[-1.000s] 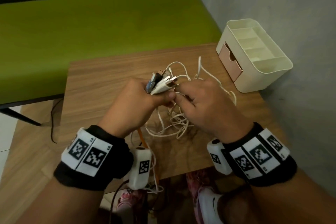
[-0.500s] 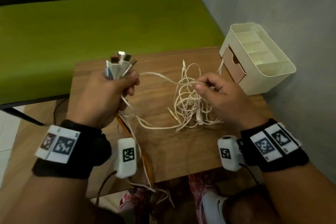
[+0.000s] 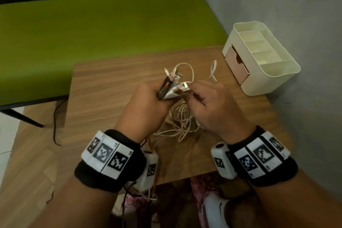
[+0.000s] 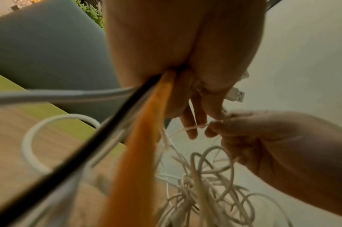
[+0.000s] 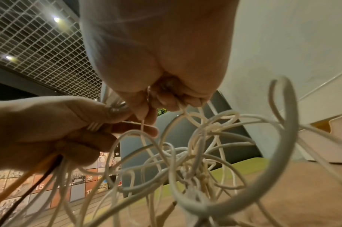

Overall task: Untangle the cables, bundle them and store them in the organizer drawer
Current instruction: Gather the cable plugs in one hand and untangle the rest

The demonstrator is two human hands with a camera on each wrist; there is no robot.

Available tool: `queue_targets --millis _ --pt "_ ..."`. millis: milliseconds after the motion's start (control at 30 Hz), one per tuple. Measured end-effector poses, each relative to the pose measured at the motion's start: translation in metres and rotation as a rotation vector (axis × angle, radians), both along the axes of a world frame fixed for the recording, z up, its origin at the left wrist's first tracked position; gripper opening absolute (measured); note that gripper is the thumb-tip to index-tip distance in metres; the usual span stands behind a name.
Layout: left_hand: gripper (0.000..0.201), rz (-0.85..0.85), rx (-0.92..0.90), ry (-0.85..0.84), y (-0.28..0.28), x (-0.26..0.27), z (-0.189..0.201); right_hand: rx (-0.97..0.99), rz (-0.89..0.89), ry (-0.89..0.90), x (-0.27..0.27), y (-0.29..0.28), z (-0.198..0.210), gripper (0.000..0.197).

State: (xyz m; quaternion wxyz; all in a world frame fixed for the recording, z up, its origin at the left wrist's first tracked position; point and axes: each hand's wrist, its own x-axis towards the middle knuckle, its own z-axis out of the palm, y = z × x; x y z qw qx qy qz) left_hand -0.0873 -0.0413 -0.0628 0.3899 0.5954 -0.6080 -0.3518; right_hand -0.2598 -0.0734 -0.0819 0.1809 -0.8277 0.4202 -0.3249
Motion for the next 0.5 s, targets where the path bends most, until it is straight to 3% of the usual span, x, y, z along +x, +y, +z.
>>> queue_targets --millis 167,200,333,433,500 --pt "0.015 -0.069 0.052 -0.017 -0.006 0.007 -0.002 -0.007 0.000 -0.049 0.002 0.002 0.002 0.016" --pt "0.019 -0.075 0.057 0.044 -0.006 0.011 0.000 0.018 0.021 -0.060 0.001 0.001 0.001 0.019" --pt "0.021 -0.071 0.068 0.704 -0.002 0.029 0.018 0.168 0.029 0.098 0.003 -0.002 -0.003 0.040" --pt "0.022 0.004 0.042 0.931 0.001 0.046 0.028 0.210 -0.043 0.263 0.002 -0.006 -0.007 0.041" --pt "0.029 0.067 0.025 0.984 0.000 0.058 0.030 0.267 -0.093 0.172 -0.004 -0.010 -0.005 0.037"
